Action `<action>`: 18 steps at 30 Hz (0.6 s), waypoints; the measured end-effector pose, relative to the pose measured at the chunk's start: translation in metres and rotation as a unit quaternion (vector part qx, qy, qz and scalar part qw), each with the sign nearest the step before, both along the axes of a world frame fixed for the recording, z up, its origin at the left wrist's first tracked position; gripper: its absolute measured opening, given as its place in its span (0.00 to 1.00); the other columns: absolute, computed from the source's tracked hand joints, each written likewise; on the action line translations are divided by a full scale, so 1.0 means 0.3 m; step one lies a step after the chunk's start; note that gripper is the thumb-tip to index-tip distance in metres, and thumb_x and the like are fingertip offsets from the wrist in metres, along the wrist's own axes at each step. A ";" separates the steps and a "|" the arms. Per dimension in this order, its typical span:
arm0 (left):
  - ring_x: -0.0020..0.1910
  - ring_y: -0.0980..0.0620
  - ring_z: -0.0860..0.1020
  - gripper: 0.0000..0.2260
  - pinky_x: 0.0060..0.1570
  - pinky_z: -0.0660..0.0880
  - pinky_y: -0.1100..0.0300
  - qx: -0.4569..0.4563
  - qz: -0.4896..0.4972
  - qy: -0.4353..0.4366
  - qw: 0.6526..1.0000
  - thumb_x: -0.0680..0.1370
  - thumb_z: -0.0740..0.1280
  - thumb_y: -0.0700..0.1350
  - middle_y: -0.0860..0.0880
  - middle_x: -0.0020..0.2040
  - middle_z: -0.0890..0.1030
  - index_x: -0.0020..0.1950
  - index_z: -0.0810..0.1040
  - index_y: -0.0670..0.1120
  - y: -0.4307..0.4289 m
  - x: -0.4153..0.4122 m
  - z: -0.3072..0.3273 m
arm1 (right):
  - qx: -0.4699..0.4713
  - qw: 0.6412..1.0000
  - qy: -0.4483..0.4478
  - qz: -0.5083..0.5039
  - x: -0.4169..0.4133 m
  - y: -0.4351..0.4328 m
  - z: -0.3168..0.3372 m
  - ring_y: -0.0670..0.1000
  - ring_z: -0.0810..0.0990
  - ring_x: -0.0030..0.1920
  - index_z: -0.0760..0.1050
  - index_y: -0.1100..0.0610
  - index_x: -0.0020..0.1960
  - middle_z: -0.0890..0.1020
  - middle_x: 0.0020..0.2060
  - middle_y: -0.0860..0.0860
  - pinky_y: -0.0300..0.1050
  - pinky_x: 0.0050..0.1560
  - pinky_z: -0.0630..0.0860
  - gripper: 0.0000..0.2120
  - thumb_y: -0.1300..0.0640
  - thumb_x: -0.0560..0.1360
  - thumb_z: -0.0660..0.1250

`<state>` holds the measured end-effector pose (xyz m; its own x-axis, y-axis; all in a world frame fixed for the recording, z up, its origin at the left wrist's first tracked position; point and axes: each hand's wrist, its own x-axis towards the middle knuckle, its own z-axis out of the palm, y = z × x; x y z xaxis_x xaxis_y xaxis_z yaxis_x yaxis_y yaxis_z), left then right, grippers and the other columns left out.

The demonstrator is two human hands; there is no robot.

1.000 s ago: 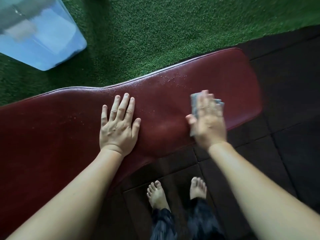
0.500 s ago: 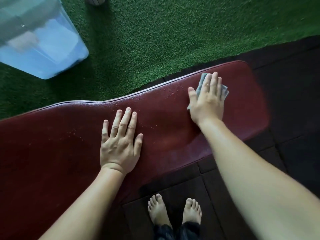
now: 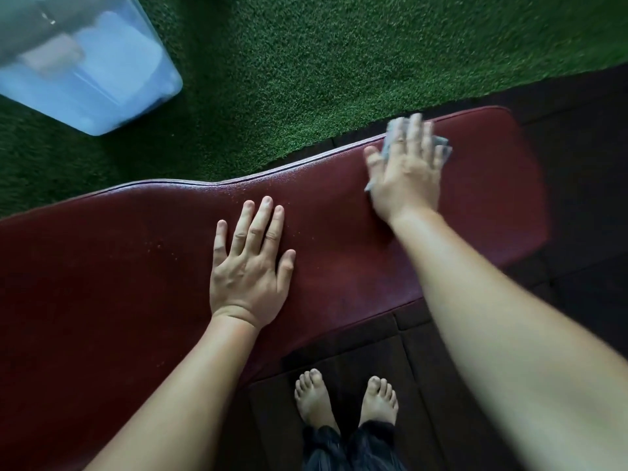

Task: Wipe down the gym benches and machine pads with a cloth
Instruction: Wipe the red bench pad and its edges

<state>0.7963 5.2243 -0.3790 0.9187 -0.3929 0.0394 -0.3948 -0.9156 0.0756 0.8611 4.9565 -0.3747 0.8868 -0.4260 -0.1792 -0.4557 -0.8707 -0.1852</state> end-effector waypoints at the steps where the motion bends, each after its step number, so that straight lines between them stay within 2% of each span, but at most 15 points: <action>1: 0.84 0.49 0.55 0.29 0.80 0.51 0.39 0.001 -0.001 -0.001 1.000 0.84 0.55 0.57 0.51 0.85 0.57 0.84 0.60 0.49 0.001 -0.001 0.000 | -0.003 0.999 -0.006 0.039 -0.008 0.077 0.006 0.60 0.50 0.83 0.54 0.56 0.83 0.52 0.83 0.58 0.62 0.81 0.46 0.36 0.36 0.82 0.46; 4: 0.84 0.49 0.55 0.29 0.80 0.52 0.39 0.004 -0.001 -0.004 1.000 0.83 0.55 0.56 0.51 0.85 0.58 0.84 0.60 0.49 0.001 0.000 0.002 | 0.031 0.984 -0.008 0.176 -0.046 0.219 0.018 0.57 0.50 0.83 0.54 0.53 0.84 0.53 0.83 0.55 0.60 0.81 0.46 0.36 0.36 0.81 0.46; 6: 0.84 0.49 0.56 0.29 0.80 0.52 0.39 0.005 0.002 -0.005 1.000 0.83 0.56 0.56 0.51 0.85 0.58 0.84 0.60 0.49 0.001 0.000 0.003 | 0.040 0.979 0.003 0.202 -0.034 0.140 0.014 0.55 0.49 0.83 0.54 0.51 0.84 0.53 0.83 0.54 0.56 0.81 0.43 0.35 0.36 0.81 0.45; 8: 0.84 0.49 0.56 0.29 0.80 0.52 0.39 0.007 0.002 -0.005 1.000 0.83 0.55 0.57 0.51 0.85 0.58 0.84 0.60 0.49 0.000 0.000 0.000 | 0.018 0.989 -0.008 0.148 -0.022 -0.018 -0.009 0.57 0.50 0.83 0.55 0.53 0.84 0.54 0.83 0.55 0.56 0.81 0.44 0.37 0.36 0.80 0.44; 10: 0.83 0.48 0.56 0.29 0.80 0.52 0.38 0.004 0.001 -0.005 1.000 0.84 0.55 0.57 0.51 0.84 0.58 0.84 0.60 0.49 -0.001 -0.001 0.000 | 0.014 0.998 -0.007 0.053 -0.033 -0.147 -0.017 0.57 0.48 0.83 0.53 0.56 0.84 0.51 0.83 0.56 0.57 0.81 0.44 0.38 0.35 0.80 0.43; 12: 0.84 0.49 0.56 0.29 0.80 0.52 0.39 0.006 0.002 -0.006 1.000 0.84 0.55 0.57 0.51 0.85 0.58 0.84 0.60 0.49 -0.001 0.002 0.000 | 0.012 1.000 -0.003 -0.006 -0.039 -0.094 -0.017 0.58 0.47 0.83 0.50 0.58 0.84 0.49 0.83 0.58 0.59 0.81 0.44 0.39 0.35 0.81 0.44; 13: 0.84 0.49 0.55 0.29 0.80 0.52 0.39 0.008 0.001 -0.006 1.000 0.84 0.55 0.57 0.51 0.85 0.58 0.84 0.60 0.49 -0.001 0.002 0.000 | 0.006 1.000 -0.009 -0.002 -0.044 -0.013 -0.009 0.59 0.47 0.83 0.50 0.58 0.84 0.50 0.83 0.59 0.60 0.81 0.45 0.39 0.35 0.81 0.44; 16: 0.83 0.48 0.56 0.29 0.80 0.53 0.38 0.014 0.001 -0.011 1.000 0.84 0.55 0.57 0.51 0.84 0.58 0.84 0.61 0.49 0.002 -0.003 0.002 | 0.033 0.989 -0.026 0.140 -0.088 0.188 -0.007 0.58 0.48 0.83 0.50 0.56 0.84 0.51 0.83 0.57 0.59 0.81 0.44 0.38 0.36 0.81 0.45; 18: 0.83 0.48 0.56 0.28 0.80 0.53 0.38 0.012 -0.001 -0.011 1.000 0.84 0.55 0.56 0.51 0.84 0.58 0.84 0.61 0.49 0.000 -0.002 0.003 | 0.045 0.981 -0.021 0.185 -0.114 0.139 -0.012 0.55 0.49 0.83 0.51 0.54 0.84 0.52 0.83 0.54 0.58 0.82 0.46 0.37 0.36 0.81 0.46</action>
